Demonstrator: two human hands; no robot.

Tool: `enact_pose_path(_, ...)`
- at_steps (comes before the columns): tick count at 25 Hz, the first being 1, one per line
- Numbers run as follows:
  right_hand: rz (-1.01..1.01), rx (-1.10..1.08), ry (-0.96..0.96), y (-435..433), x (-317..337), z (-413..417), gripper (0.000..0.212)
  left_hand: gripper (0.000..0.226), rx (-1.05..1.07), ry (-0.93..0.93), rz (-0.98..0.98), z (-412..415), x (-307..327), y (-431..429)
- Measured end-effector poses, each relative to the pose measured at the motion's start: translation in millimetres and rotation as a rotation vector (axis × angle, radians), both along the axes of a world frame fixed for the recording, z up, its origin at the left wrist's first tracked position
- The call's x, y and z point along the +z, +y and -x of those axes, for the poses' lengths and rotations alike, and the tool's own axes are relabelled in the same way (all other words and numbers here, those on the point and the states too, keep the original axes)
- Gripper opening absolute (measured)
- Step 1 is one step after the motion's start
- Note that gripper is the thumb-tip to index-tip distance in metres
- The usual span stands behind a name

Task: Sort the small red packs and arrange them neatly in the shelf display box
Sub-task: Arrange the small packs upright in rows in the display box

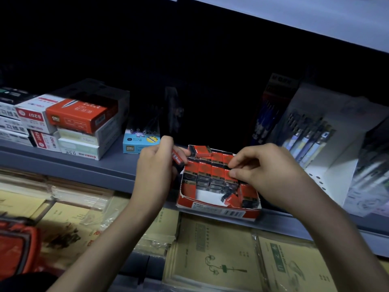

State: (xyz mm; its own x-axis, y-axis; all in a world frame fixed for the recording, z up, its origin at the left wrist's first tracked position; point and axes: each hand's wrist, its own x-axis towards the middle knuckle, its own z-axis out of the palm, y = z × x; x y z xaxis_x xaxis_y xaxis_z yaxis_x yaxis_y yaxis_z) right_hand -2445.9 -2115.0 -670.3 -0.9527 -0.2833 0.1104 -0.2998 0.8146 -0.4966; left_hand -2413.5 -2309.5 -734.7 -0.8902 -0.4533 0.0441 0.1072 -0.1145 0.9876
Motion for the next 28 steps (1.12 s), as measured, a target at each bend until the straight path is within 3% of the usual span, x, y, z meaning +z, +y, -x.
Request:
enact_pose_path(7, -0.145, 0.052, 0.003, 8, 16, -10, 0.007, 0.046, 0.014, -0.006, 0.001, 2, 0, 1)
enact_pose_path(10, -0.24, 0.048, -0.122, 22, 35, -12, 0.006, 0.051, 0.021, -0.002, -0.009, 1, 1, 1)
enact_pose_path(14, -0.369, 0.082, -0.265, 22, 32, -11, 0.034, 0.053, 0.018, 0.0, -0.006, 1, 1, 1)
enact_pose_path(18, -0.357, 0.079, -0.236, 21, 29, -9, 0.036, 0.05, 0.02, 0.004, 0.013, 2, 0, 0)
enact_pose_path(22, -0.304, 0.108, -0.184, 26, 29, -7, 0.012, 0.048, 0.012, -0.007, 0.014, 1, 1, 1)
enact_pose_path(25, -0.317, 0.126, -0.231, 26, 34, -8, 0.029, 0.046, 0.007, 0.001, 0.009, 0, 0, 1)
enact_pose_path(28, -0.345, 0.11, -0.21, 24, 31, -8, 0.031, 0.05, 0.007, 0.014, 0.007, 0, 0, 2)
